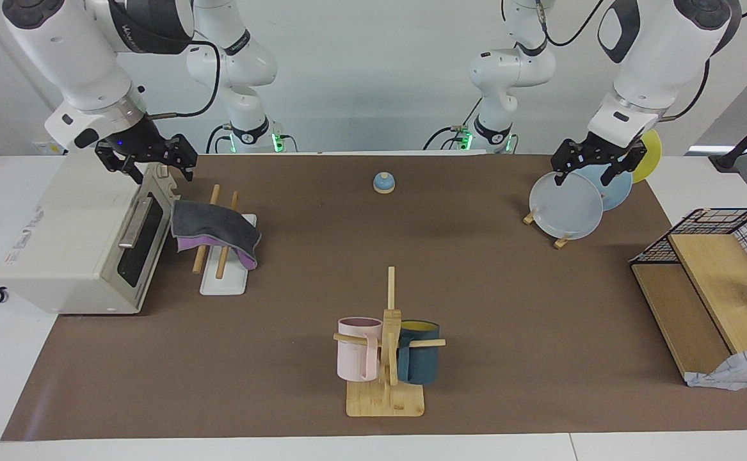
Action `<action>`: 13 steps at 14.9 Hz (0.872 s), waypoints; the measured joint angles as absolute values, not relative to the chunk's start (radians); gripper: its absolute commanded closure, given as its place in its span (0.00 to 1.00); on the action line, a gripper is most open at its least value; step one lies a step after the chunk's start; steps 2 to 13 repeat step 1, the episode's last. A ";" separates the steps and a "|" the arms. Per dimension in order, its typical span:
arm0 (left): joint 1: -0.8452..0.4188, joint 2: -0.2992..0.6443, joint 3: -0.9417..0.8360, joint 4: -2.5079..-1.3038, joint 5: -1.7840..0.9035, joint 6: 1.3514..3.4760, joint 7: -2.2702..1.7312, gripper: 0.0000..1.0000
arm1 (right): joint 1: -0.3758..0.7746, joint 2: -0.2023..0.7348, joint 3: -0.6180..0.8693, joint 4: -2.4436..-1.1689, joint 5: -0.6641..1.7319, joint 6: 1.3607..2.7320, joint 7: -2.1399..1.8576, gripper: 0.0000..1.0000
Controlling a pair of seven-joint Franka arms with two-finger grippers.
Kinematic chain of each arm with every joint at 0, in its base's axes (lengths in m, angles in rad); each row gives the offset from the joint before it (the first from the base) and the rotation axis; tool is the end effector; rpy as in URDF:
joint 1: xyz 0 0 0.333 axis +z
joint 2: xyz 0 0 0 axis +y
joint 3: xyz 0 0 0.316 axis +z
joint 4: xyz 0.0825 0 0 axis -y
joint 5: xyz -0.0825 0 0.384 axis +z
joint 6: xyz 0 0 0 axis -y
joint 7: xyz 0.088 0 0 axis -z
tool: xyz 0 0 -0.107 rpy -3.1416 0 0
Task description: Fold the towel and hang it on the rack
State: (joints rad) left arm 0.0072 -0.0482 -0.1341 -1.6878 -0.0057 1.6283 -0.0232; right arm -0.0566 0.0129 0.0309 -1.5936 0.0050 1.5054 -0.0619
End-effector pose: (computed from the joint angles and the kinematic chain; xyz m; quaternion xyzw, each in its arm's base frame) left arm 0.5382 -0.0709 0.6003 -0.9987 0.0515 0.0058 0.0008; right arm 0.5498 -0.0137 0.6013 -0.9986 -0.0181 0.0504 0.0049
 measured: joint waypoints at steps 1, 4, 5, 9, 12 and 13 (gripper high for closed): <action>0.007 -0.048 -0.134 -1.688 -0.006 1.628 -0.023 0.00 | -0.057 0.013 0.030 -1.594 0.005 1.505 -0.062 0.00; 0.007 -0.048 -0.134 -1.688 -0.006 1.628 -0.023 0.00 | -0.057 0.013 0.030 -1.594 0.005 1.505 -0.062 0.00; 0.007 -0.048 -0.134 -1.688 -0.006 1.628 -0.023 0.00 | -0.057 0.013 0.030 -1.594 0.005 1.505 -0.062 0.00; 0.007 -0.048 -0.134 -1.688 -0.006 1.628 -0.023 0.00 | -0.057 0.013 0.030 -1.594 0.005 1.505 -0.062 0.00; 0.007 -0.048 -0.134 -1.688 -0.006 1.628 -0.023 0.00 | -0.057 0.013 0.030 -1.594 0.005 1.505 -0.062 0.00; 0.007 -0.048 -0.134 -1.688 -0.006 1.628 -0.023 0.00 | -0.057 0.013 0.030 -1.594 0.005 1.505 -0.062 0.00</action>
